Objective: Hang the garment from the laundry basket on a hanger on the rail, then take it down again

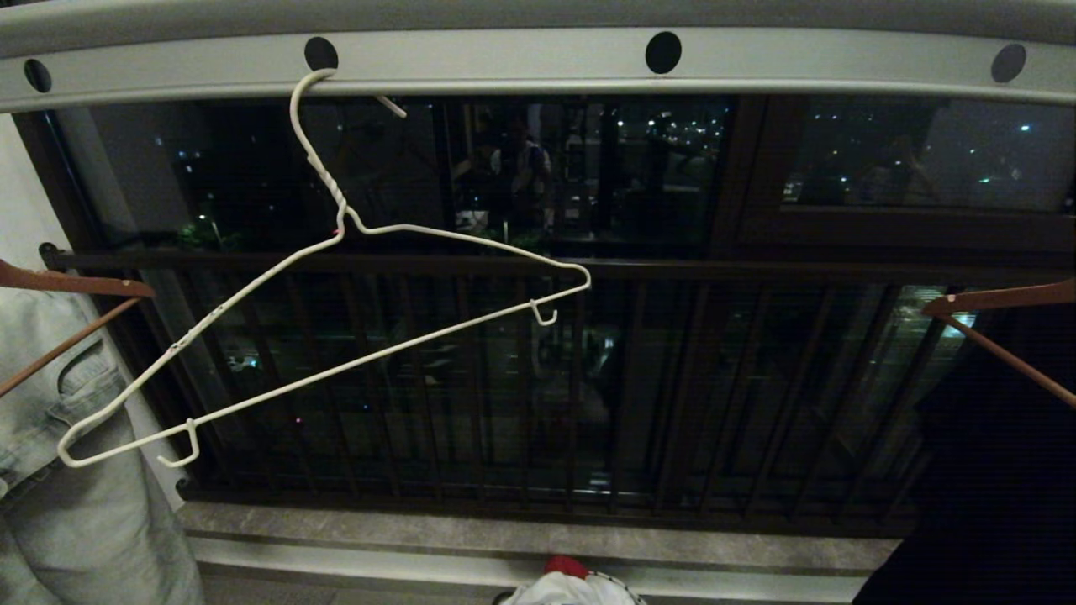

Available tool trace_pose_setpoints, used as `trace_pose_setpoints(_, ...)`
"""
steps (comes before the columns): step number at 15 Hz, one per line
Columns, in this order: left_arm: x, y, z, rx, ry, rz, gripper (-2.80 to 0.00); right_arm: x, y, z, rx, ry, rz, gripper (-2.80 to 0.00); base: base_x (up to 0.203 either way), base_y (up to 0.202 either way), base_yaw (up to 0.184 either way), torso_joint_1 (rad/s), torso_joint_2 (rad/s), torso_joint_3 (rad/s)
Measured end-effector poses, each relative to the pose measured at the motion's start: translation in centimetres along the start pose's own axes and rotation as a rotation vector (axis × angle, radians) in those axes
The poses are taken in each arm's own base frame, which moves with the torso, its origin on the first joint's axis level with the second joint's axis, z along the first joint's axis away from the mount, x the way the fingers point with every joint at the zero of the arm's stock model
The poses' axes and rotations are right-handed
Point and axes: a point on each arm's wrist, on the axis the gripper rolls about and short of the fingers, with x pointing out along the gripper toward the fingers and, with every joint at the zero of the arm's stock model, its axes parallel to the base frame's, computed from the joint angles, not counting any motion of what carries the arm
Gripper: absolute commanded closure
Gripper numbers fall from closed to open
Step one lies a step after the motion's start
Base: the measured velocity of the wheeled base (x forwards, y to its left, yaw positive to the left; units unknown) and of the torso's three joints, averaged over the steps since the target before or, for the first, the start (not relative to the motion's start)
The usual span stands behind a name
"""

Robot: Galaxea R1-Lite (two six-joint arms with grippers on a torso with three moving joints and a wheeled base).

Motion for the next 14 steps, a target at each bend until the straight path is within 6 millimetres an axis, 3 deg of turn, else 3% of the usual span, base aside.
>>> trace_pose_setpoints(2,-0.9,0.4,-1.1,-0.001,-0.011,0.012,0.0,-1.5,-0.8,0.7,0.005,-0.003,-0.077,0.0,0.0,0.0,0.0,0.0,0.0,0.0)
trace_pose_setpoints(5,-1.6,1.1,-3.4,0.014,0.007,0.011,0.0,-3.1,-1.1,0.3,-0.004,0.022,-0.18,0.0,0.0,0.0,0.0,0.0,0.0,0.0)
trace_pose_setpoints(8,-1.8,1.7,-6.4,0.033,0.064,-0.04,0.0,-3.6,-0.9,-2.8,-0.004,0.073,-0.168,0.0,0.0,0.0,0.0,0.0,0.0,0.0)
trace_pose_setpoints(12,-2.0,2.7,-12.0,0.112,0.17,-0.163,0.0,-1.4,0.5,-8.4,0.119,0.161,-0.047,0.0,0.0,0.0,0.0,0.0,0.0,0.0)
trace_pose_setpoints(14,-1.8,3.0,-14.1,0.149,0.184,-0.177,0.0,-0.4,1.1,-10.2,0.133,0.145,0.017,0.0,0.0,0.0,0.0,0.0,0.0,0.0)
